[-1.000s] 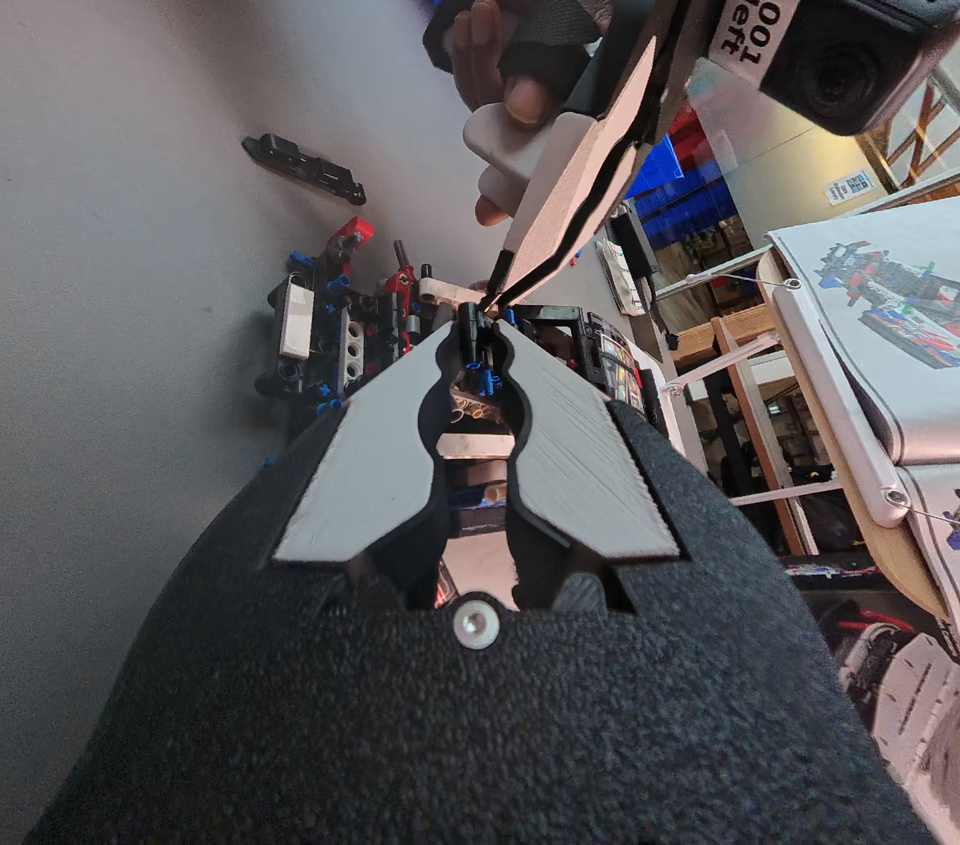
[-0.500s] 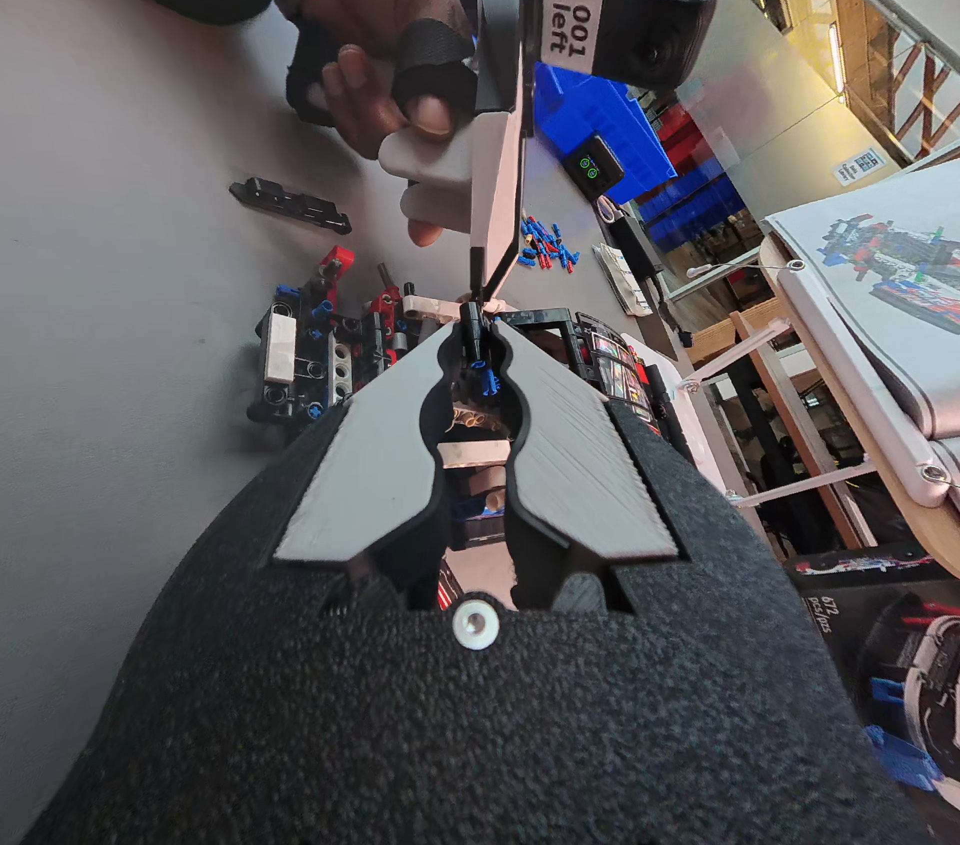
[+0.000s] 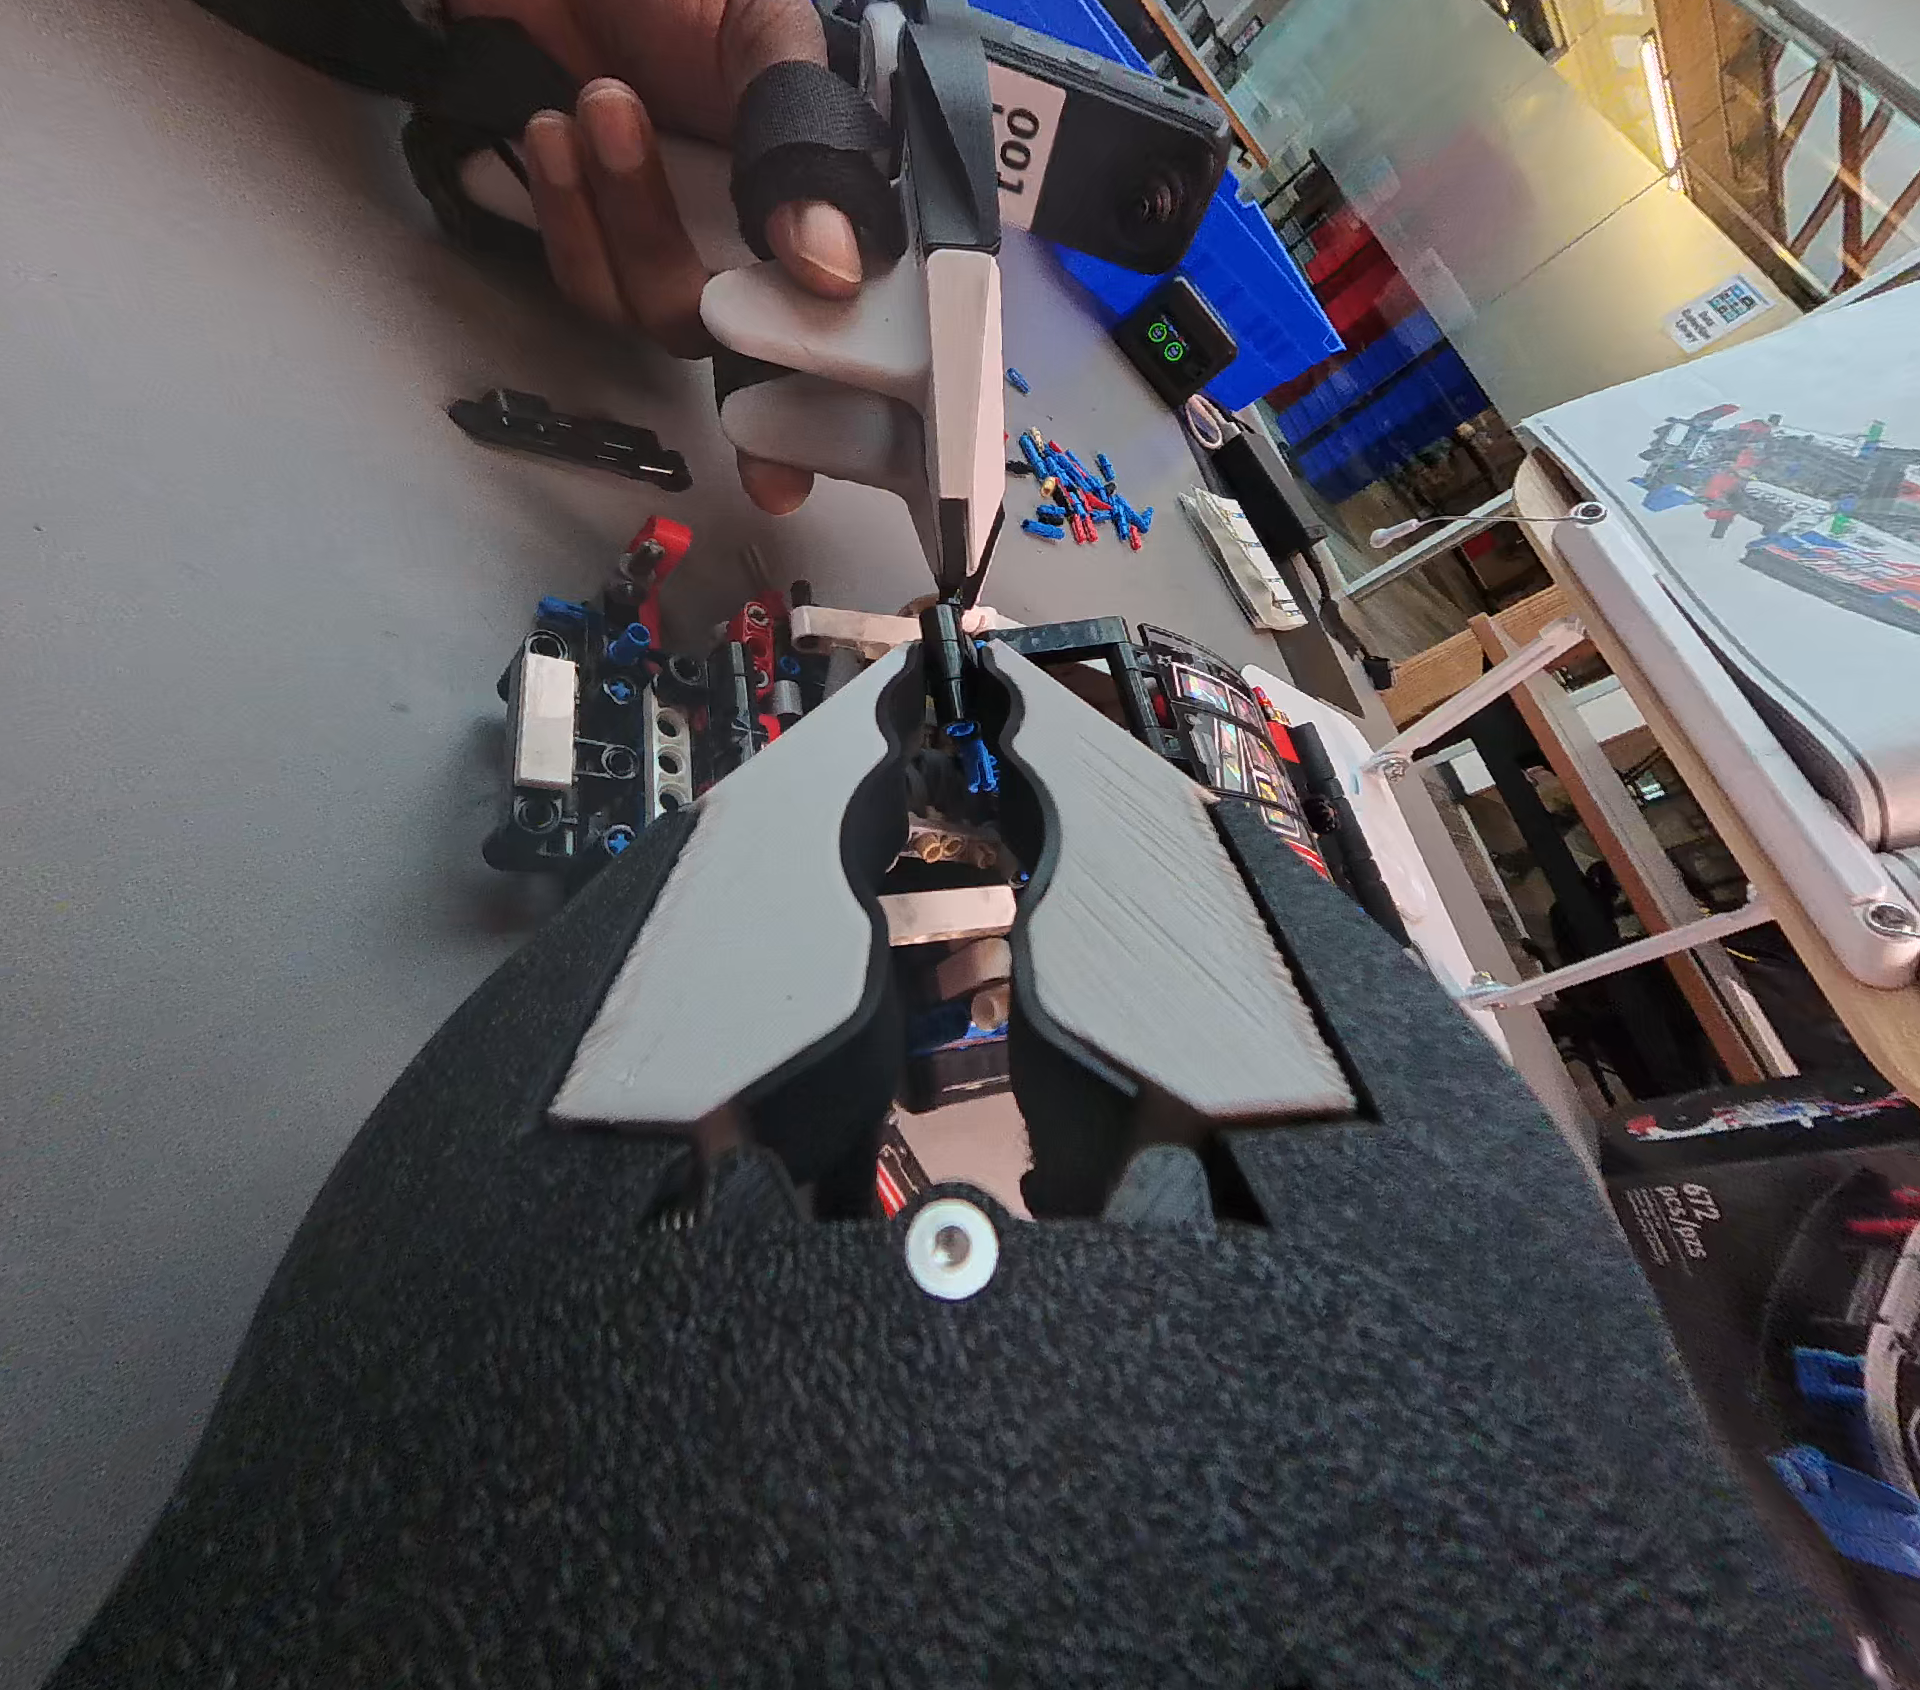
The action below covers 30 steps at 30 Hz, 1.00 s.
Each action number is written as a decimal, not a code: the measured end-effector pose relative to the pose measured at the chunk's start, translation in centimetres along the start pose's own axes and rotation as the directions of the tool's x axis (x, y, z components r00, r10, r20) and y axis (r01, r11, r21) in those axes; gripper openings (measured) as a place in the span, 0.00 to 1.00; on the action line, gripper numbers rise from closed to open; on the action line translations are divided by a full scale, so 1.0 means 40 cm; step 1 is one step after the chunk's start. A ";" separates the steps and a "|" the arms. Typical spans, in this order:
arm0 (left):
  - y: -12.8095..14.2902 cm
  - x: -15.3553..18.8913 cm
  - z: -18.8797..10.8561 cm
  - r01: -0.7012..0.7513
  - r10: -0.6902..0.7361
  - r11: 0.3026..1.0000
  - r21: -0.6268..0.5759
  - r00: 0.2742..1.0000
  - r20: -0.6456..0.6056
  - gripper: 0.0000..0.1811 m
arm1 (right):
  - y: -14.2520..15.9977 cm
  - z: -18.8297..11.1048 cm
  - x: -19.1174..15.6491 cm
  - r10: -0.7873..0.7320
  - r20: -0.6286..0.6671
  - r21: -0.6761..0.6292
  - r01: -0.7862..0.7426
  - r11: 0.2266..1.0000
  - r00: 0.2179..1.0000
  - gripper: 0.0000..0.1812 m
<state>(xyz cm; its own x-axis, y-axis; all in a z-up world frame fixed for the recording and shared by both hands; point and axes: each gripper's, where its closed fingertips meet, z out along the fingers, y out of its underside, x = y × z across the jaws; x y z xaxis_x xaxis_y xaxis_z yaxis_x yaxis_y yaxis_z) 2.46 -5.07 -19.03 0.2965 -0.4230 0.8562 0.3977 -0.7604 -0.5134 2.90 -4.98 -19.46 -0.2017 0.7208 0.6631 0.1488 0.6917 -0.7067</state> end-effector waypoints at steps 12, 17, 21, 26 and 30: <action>0.005 0.002 0.017 -0.095 0.085 0.991 0.090 0.991 0.103 0.00 | -0.008 -0.004 0.000 0.102 0.028 0.019 -0.102 0.995 0.994 0.04; 0.006 -0.002 0.023 -0.108 0.104 0.993 0.038 0.990 0.097 0.00 | -0.003 -0.008 0.001 0.057 0.022 0.007 -0.057 0.998 0.998 0.04; 0.009 -0.007 0.025 -0.142 0.143 0.990 -0.016 0.985 0.100 0.00 | 0.001 -0.007 -0.002 0.027 0.019 -0.011 -0.027 1.000 0.999 0.05; -0.002 0.005 0.011 -0.248 0.252 0.968 -0.049 0.962 0.108 0.09 | 0.001 -0.009 -0.014 0.079 0.048 -0.062 -0.076 0.995 0.996 0.15; -0.022 -0.017 -0.042 -0.338 0.344 0.939 -0.064 0.915 0.210 0.15 | 0.001 -0.039 -0.023 0.131 0.062 -0.098 -0.125 0.987 0.989 0.05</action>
<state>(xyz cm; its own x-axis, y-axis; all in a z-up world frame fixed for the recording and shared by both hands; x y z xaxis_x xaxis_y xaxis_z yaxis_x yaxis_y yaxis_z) 0.46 -4.95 -19.07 0.5905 -0.5451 0.5951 0.2176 -0.6025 -0.7679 4.59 -5.55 -19.73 -0.2401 0.8014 0.5478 0.2667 0.5971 -0.7566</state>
